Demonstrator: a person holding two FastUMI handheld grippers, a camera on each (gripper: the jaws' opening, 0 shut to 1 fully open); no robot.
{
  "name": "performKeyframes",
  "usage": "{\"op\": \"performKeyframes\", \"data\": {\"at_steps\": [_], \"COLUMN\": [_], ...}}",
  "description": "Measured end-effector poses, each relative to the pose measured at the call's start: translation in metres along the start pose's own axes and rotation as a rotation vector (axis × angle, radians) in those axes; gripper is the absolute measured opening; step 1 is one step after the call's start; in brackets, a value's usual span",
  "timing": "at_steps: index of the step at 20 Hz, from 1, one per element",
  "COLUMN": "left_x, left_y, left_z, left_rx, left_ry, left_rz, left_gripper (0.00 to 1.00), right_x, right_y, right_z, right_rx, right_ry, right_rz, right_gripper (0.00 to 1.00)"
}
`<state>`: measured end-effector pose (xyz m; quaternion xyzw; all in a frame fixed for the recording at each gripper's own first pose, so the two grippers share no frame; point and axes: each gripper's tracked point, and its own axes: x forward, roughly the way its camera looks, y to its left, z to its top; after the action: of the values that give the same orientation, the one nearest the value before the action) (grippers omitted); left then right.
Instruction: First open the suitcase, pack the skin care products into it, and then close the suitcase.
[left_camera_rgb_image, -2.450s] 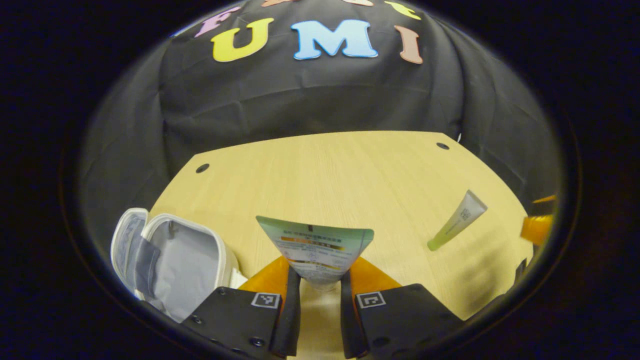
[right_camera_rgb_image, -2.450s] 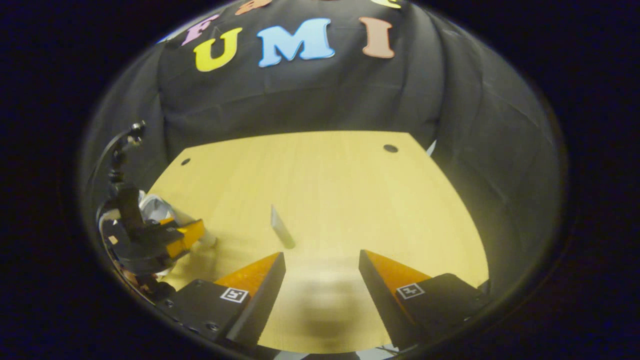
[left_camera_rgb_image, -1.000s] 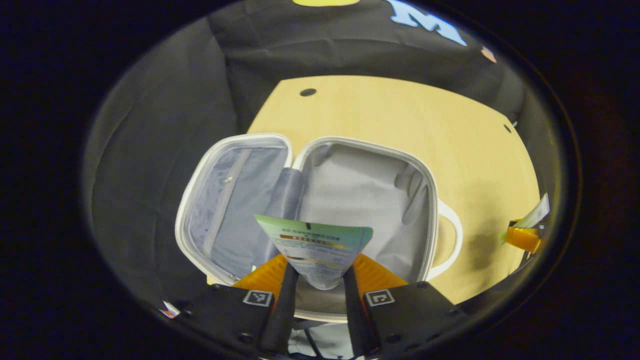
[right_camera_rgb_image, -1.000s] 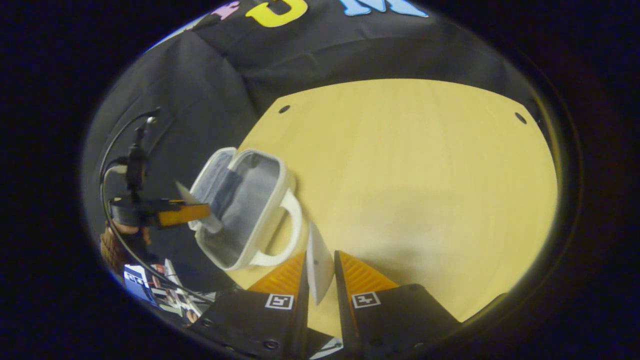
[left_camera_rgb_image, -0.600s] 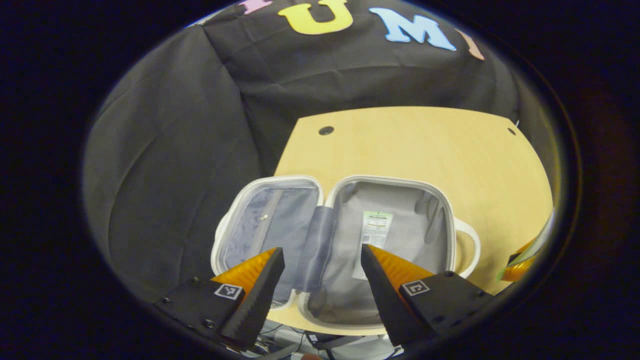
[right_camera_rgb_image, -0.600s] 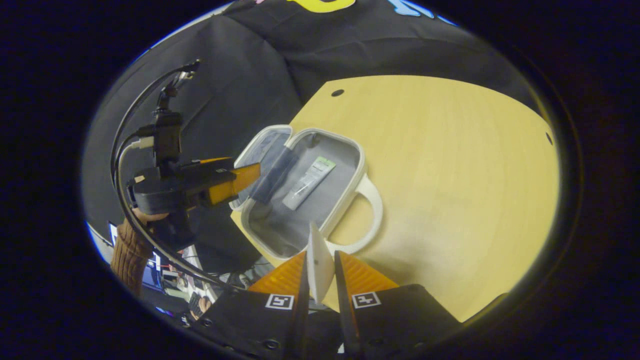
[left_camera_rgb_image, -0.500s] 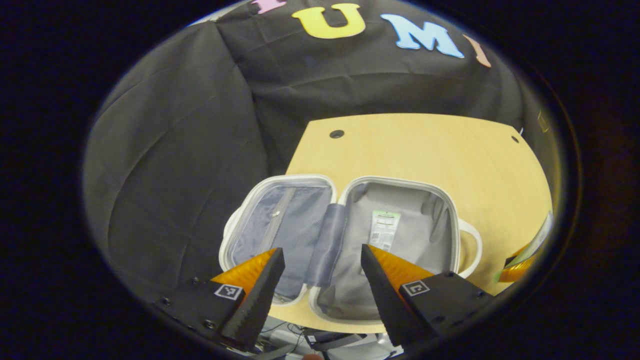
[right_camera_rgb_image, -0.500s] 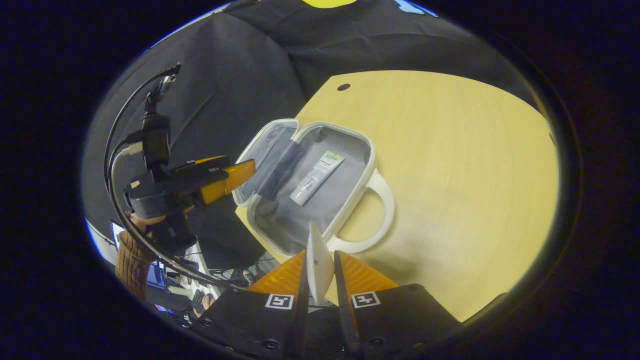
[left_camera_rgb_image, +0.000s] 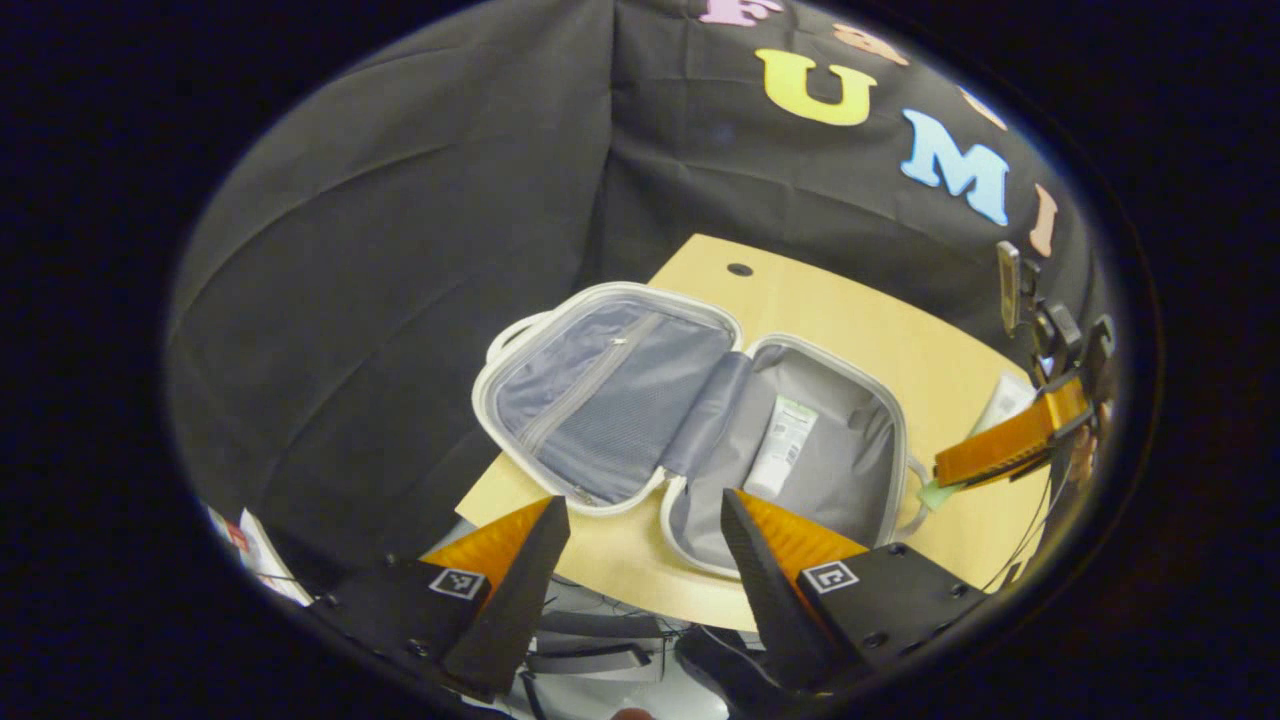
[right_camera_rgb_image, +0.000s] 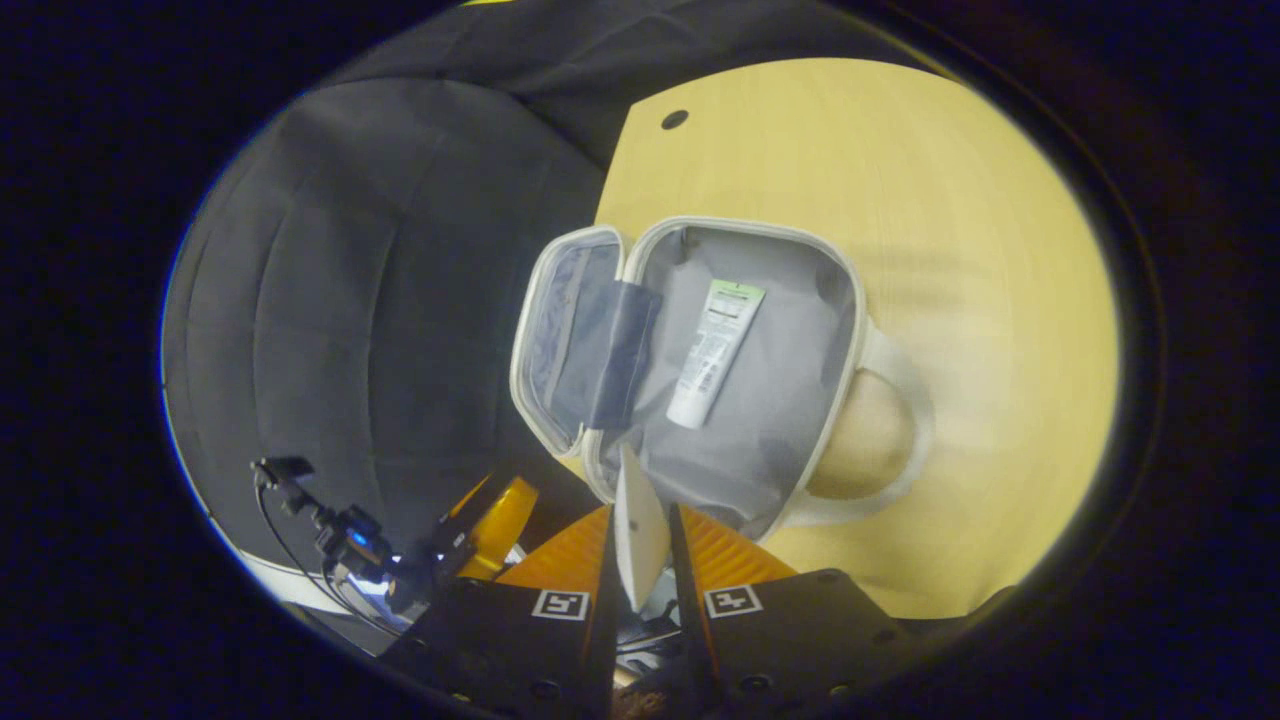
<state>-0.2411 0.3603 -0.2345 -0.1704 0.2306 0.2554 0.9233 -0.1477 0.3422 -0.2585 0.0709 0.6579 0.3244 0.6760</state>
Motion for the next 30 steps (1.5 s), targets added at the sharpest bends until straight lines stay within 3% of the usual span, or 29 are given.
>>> {"op": "performKeyframes", "data": {"at_steps": [3,4,5,6,8,10,16,19,23,26,30], "left_x": [-0.006,-0.003,-0.001,0.001,0.006,0.012,0.042,0.079,0.149,0.206,0.269], "left_y": [0.012,0.017,0.019,0.022,0.034,0.057,0.140,0.177,0.199,0.207,0.229], "left_z": [-0.006,-0.009,-0.008,-0.006,0.000,0.013,0.088,0.121,0.155,0.157,0.111], "left_rx": [-0.019,-0.028,-0.040,-0.055,-0.085,-0.129,-0.345,-0.388,-0.483,-0.623,-0.692], "left_ry": [-0.009,-0.007,-0.007,-0.008,-0.009,-0.020,-0.067,-0.049,0.027,0.122,0.283], "left_rz": [0.016,0.023,0.027,0.032,0.056,0.100,0.179,0.219,0.189,0.176,0.234], "left_gripper": [0.99,0.99,0.99,0.99,0.99,0.99,0.96,0.95,0.94,0.94,0.95], "right_x": [0.019,0.023,0.026,0.029,0.026,0.020,-0.016,-0.038,-0.068,-0.093,-0.119], "right_y": [-0.026,-0.036,-0.042,-0.046,-0.039,-0.041,-0.060,-0.080,-0.128,-0.161,-0.196], "right_z": [0.007,0.009,0.010,0.015,0.021,0.028,0.024,0.015,0.003,-0.003,-0.012], "right_rx": [0.029,0.040,0.044,0.040,0.043,0.037,0.016,0.070,0.198,0.326,0.443], "right_ry": [0.017,0.019,0.015,0.003,-0.022,-0.051,-0.072,-0.089,-0.129,-0.181,-0.245], "right_rz": [-0.103,-0.147,-0.172,-0.176,-0.157,-0.148,-0.115,-0.103,-0.167,-0.202,-0.247], "right_gripper": [0.27,0.31,0.27,0.31,1.00,0.95,0.95,0.95,0.95,0.95,0.95]}}
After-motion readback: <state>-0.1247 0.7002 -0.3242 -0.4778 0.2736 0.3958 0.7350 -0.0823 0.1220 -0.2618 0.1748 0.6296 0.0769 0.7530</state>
